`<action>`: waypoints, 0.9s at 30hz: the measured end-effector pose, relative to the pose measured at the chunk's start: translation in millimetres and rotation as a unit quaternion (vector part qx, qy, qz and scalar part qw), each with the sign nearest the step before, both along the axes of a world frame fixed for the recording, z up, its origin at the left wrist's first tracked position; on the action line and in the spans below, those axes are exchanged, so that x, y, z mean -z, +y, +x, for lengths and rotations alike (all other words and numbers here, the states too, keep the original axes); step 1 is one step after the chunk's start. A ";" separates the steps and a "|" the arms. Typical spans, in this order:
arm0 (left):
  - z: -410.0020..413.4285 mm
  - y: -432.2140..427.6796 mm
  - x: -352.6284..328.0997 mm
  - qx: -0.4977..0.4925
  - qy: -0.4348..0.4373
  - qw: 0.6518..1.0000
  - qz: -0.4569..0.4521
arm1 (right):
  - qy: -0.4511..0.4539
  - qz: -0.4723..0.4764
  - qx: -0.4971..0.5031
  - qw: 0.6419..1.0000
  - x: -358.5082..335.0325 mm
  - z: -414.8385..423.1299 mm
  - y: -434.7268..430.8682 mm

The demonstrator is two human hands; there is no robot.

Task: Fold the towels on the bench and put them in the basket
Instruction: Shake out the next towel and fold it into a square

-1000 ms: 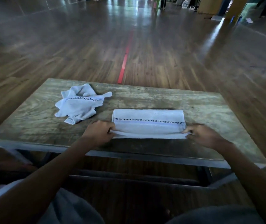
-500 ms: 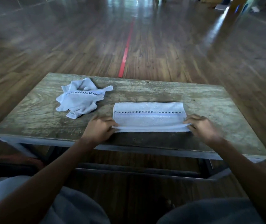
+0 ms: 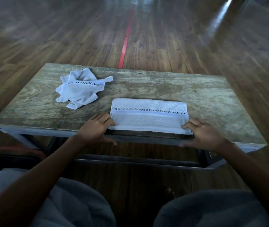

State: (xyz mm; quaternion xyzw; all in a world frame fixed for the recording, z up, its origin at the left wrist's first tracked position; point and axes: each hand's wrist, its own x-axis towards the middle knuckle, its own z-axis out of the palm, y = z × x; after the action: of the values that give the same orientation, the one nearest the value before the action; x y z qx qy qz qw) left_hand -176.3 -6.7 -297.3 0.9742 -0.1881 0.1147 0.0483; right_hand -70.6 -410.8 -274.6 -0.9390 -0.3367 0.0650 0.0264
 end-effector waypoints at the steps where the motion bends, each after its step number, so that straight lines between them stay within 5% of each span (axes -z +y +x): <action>1: -2.1 1.0 1.0 0.014 -0.012 1.000 0.017 | 0.001 -0.029 -0.006 1.000 -2.0 -6.4 0.7; 6: -10.1 5.4 0.7 0.072 -0.076 0.994 0.043 | -0.129 -0.009 -0.067 0.989 10.3 -22.0 -2.7; 12: 3.4 10.6 -69.4 0.025 -0.066 0.997 -0.016 | -0.097 0.089 0.006 0.991 -50.6 -9.8 -7.9; 17: 30.2 7.0 -163.1 -0.037 0.003 0.993 -0.108 | 0.098 0.086 0.062 0.990 -144.4 20.1 -2.5; 19: 38.8 3.2 -187.3 -0.044 0.036 0.991 -0.124 | 0.077 0.100 0.073 0.989 -171.8 27.7 -0.9; 27: 43.1 1.8 -199.8 -0.088 -0.056 0.986 -0.128 | 0.013 0.173 0.063 0.983 -198.6 25.3 0.5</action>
State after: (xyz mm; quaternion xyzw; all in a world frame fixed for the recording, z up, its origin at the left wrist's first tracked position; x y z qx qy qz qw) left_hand -133.1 -5.0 -97.5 0.9649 -0.0875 0.1959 0.1512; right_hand -45.2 -410.2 -76.0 -0.9386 -0.2829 0.0163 0.1968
